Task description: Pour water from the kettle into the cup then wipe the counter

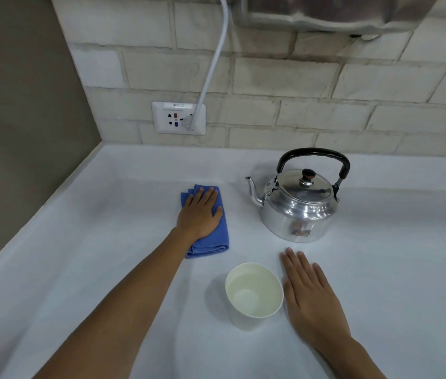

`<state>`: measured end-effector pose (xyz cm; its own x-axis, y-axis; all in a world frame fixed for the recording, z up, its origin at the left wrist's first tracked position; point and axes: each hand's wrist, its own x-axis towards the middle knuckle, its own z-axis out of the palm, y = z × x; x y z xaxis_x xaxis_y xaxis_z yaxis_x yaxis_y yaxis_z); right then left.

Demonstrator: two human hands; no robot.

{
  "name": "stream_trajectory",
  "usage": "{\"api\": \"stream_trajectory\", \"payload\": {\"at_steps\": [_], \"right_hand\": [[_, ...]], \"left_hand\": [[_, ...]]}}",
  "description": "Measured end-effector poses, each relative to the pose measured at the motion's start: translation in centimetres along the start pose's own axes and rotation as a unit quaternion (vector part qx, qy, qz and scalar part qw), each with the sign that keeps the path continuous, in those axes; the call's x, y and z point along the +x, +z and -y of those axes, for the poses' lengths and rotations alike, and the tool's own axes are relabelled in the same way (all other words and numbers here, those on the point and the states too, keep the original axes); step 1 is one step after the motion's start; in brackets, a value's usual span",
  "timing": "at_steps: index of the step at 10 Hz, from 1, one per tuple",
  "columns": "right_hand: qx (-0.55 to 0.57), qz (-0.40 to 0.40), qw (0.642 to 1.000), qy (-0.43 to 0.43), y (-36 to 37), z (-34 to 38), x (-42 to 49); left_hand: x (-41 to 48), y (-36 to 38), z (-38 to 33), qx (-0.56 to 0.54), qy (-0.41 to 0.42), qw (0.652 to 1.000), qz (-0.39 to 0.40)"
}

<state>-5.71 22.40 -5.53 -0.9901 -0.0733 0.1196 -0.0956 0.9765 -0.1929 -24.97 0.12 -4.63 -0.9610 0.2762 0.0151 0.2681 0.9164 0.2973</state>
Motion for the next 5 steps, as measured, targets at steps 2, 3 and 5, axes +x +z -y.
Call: {"api": "stream_trajectory", "payload": {"at_steps": [2, 3, 5], "right_hand": [[-0.004, -0.003, 1.0, -0.001, -0.07, 0.18, -0.12], [-0.003, 0.0, 1.0, -0.003, -0.29, 0.2, -0.16], [-0.013, -0.008, 1.0, -0.011, -0.23, 0.06, -0.2]], "left_hand": [[1.05, -0.15, 0.09, -0.013, 0.056, 0.998, 0.017], [1.23, -0.24, 0.1, 0.001, 0.067, 0.997, 0.027], [0.34, -0.62, -0.46, 0.028, 0.062, 0.997, -0.041]]}}
